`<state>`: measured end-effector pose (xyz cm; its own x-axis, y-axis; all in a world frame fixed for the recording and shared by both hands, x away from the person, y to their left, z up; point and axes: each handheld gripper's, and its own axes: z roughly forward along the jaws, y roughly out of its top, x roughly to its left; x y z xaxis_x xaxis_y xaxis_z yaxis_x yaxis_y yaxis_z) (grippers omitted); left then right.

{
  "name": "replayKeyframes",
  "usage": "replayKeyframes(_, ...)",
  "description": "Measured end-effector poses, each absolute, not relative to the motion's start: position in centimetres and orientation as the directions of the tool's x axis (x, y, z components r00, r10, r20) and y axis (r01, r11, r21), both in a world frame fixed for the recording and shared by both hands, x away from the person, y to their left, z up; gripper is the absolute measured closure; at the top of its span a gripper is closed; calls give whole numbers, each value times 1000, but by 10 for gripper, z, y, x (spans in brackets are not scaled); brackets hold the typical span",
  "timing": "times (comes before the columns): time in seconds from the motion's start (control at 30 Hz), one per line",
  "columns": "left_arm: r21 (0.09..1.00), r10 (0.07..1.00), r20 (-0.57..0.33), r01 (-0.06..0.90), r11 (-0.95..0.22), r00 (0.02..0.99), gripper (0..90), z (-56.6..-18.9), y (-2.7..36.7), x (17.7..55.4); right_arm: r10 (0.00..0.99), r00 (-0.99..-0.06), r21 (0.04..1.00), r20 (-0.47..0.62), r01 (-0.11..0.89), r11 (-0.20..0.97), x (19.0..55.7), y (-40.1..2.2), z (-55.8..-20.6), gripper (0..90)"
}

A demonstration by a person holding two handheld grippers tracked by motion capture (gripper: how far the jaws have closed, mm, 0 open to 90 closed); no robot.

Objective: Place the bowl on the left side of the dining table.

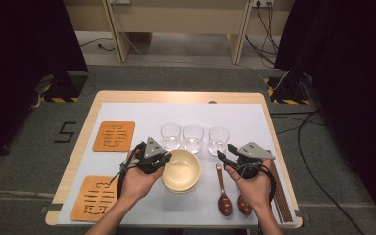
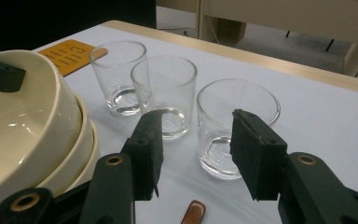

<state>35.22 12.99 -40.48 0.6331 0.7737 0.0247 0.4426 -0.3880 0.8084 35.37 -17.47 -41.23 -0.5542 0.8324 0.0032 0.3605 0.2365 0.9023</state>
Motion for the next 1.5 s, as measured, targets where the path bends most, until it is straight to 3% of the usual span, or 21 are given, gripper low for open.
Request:
replayKeyframes(0.3, 812, 767, 5, 445, -378, 641, 828, -406, 132, 354, 833, -553, 900, 9, 367, 234, 354, -175, -413, 543)
replayKeyframes(0.9, 881, 752, 50, 326, -344, 657, 829, -388, 141, 339, 835, -551, 904, 9, 361, 228, 354, -176, -412, 542)
replayKeyframes(1.5, 903, 779, 62, 297, -310, 624, 829, -374, 158, 338, 835, -550, 902, 7, 363, 232, 354, -176, -412, 540)
